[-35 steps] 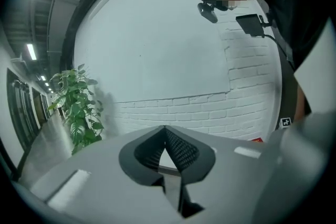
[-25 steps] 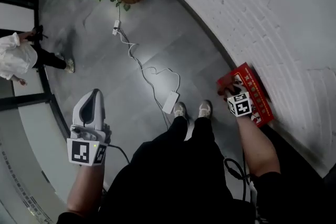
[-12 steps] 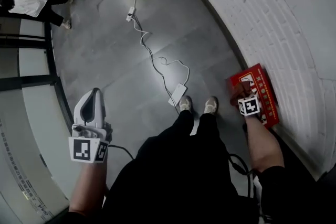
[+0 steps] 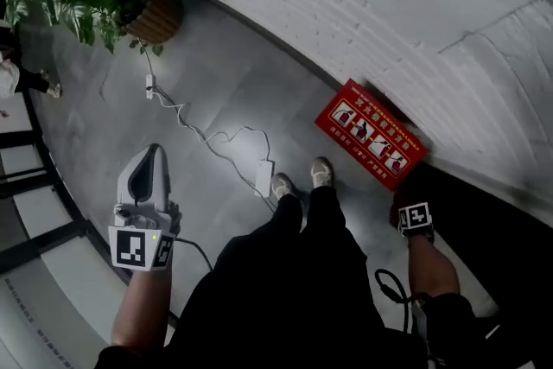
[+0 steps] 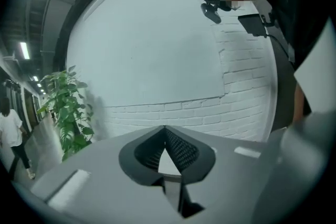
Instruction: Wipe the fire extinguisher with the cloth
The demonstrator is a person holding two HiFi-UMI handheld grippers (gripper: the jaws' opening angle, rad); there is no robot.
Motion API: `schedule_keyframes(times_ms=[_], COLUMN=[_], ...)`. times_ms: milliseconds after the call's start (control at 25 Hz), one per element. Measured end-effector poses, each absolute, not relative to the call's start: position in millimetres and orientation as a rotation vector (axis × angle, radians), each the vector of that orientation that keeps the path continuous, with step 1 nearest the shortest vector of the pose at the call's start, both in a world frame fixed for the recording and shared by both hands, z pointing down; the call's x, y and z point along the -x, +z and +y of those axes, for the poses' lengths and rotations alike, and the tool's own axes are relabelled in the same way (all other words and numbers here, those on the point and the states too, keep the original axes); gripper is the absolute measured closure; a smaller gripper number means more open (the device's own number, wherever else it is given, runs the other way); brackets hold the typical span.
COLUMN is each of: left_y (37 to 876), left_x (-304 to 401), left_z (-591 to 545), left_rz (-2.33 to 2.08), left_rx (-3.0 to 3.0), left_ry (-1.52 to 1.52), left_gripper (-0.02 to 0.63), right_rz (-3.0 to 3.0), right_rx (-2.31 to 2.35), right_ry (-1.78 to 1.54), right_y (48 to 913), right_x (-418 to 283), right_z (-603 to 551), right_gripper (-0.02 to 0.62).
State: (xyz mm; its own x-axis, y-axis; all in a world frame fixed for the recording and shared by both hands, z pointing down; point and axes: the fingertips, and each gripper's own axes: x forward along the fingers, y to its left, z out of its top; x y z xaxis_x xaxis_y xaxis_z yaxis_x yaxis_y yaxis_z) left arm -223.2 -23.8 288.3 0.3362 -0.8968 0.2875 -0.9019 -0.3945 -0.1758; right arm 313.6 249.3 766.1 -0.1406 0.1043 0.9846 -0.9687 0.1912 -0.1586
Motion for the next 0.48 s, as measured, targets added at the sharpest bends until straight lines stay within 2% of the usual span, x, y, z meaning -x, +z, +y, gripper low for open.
schedule_keyframes(times_ms=[80,160,320,480], left_y=[289.2,290.6,290.4,284.1], left_x=[212.2,211.5,217.1,254.1], left_z=[-29.7,-32.8,-22.4,2.1], left_rz=[-1.675,-1.669,-1.708,-1.839], left_rx=[-2.585,-2.588,-2.542,-2.429], left_ry=[0.544,0.551,0.575,0.617], left_gripper=[0.607,0.607,0.607,0.607], right_rz=[-1.367,-1.526,-1.854,-2.024], right_rx=[-1.045,-1.095,-1.063,-0.970], right_ry=[1.223,1.187,1.082,0.927], right_y=[755.1,738.2,698.5,692.1], right_x=[-328.5,-314.7,-255.1,-187.3], right_z=[250.9,221.4,108.6,-15.8], right_gripper=[0.517,0.515,0.515,0.515])
